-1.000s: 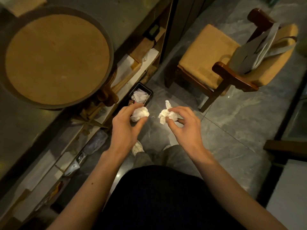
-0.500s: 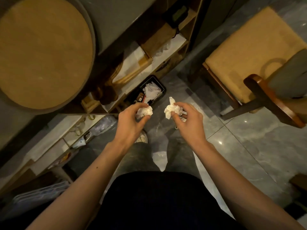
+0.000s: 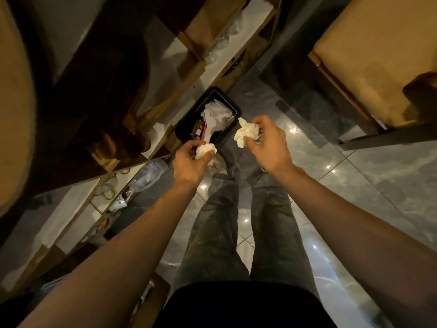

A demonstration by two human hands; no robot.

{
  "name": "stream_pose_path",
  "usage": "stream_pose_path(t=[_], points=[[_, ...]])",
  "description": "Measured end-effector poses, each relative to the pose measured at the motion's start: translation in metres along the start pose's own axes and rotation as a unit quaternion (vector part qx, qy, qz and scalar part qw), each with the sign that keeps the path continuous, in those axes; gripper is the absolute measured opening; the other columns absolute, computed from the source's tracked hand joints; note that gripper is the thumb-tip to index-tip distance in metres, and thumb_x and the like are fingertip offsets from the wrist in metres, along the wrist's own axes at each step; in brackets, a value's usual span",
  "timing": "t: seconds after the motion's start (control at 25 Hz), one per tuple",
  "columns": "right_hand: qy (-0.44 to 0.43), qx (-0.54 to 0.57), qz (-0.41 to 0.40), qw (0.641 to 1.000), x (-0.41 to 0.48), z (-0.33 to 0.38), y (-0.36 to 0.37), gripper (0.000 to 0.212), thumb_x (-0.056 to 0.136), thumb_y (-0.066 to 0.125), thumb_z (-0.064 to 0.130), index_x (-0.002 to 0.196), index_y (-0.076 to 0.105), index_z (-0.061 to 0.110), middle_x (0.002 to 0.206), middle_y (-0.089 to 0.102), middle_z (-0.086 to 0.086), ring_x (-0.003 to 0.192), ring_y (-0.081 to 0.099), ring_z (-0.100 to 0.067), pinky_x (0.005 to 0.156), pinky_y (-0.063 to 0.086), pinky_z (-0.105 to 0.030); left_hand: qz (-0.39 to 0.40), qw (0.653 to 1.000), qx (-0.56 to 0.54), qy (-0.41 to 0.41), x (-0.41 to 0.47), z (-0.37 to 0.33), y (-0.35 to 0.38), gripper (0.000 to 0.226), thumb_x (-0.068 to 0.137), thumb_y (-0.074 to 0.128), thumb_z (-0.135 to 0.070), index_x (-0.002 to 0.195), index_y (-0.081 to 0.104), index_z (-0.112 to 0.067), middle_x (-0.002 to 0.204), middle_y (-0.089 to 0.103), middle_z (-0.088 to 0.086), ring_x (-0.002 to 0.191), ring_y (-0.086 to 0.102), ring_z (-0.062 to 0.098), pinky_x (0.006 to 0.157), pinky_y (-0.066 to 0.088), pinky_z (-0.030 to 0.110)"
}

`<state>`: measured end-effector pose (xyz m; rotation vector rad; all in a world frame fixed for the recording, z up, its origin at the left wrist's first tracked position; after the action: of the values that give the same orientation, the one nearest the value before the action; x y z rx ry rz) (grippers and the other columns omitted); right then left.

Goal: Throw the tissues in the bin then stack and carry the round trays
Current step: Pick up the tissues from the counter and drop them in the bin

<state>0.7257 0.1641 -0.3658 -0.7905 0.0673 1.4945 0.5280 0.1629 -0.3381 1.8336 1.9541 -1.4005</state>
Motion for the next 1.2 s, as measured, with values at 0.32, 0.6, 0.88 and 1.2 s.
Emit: stream_pose_path(t=[0.32, 0.6, 0.88, 1.2], points=[[0.022, -0.042, 0.031, 0.998, 0.082, -0.071, 0.098, 0.039, 0.085, 0.066, 0.006, 0.123, 0.06, 0.012, 0.12, 0.05, -0.014, 0.101, 0.056, -0.024, 0.089, 0.044, -0.023, -0.001, 0.995, 0.021, -0.095, 0.125, 0.074, 0.034, 0.044, 0.079, 0.076, -0.024, 0.119, 0.061, -0.013, 0.105, 0.064, 0.0, 0.098, 0.063, 0.018, 0.077, 0.051, 0.024], [-0.016, -0.105, 0.036, 0.994, 0.149, -0.092, 0.142, 0.044, 0.085, 0.063, 0.014, 0.128, 0.054, 0.007, 0.129, 0.053, -0.019, 0.115, 0.054, -0.033, 0.094, 0.044, -0.032, -0.007, 0.991, 0.063, -0.115, 0.195, 0.111, 0.068, 0.046, 0.078, 0.075, -0.028, 0.118, 0.062, -0.011, 0.112, 0.064, 0.005, 0.103, 0.064, 0.026, 0.087, 0.055, 0.044], [0.011, -0.071, 0.066, 0.995, 0.175, -0.094, 0.163, 0.048, 0.082, 0.064, 0.022, 0.127, 0.056, 0.006, 0.128, 0.053, -0.017, 0.115, 0.055, -0.029, 0.094, 0.042, -0.015, -0.005, 0.993, 0.034, -0.109, 0.215, 0.106, 0.078, 0.043, 0.082, 0.072, -0.023, 0.12, 0.059, -0.007, 0.111, 0.06, 0.006, 0.106, 0.062, 0.027, 0.091, 0.053, 0.045], [-0.013, -0.105, 0.083, 0.991, 0.161, -0.099, 0.142, 0.044, 0.087, 0.061, 0.016, 0.13, 0.054, 0.009, 0.124, 0.056, -0.015, 0.111, 0.056, -0.03, 0.094, 0.044, -0.03, -0.004, 0.995, 0.065, -0.075, 0.204, 0.087, 0.089, 0.043, 0.083, 0.07, -0.021, 0.121, 0.054, -0.009, 0.112, 0.057, 0.002, 0.1, 0.061, 0.024, 0.084, 0.053, 0.038]])
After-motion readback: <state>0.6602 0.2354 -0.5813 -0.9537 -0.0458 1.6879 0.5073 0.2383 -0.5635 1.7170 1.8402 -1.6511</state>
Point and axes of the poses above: each hand's wrist, its own x-axis towards the middle knuckle, its own y-axis out of the palm, z = x × y, the point moved 1 cm from there along x, towards the middle knuckle
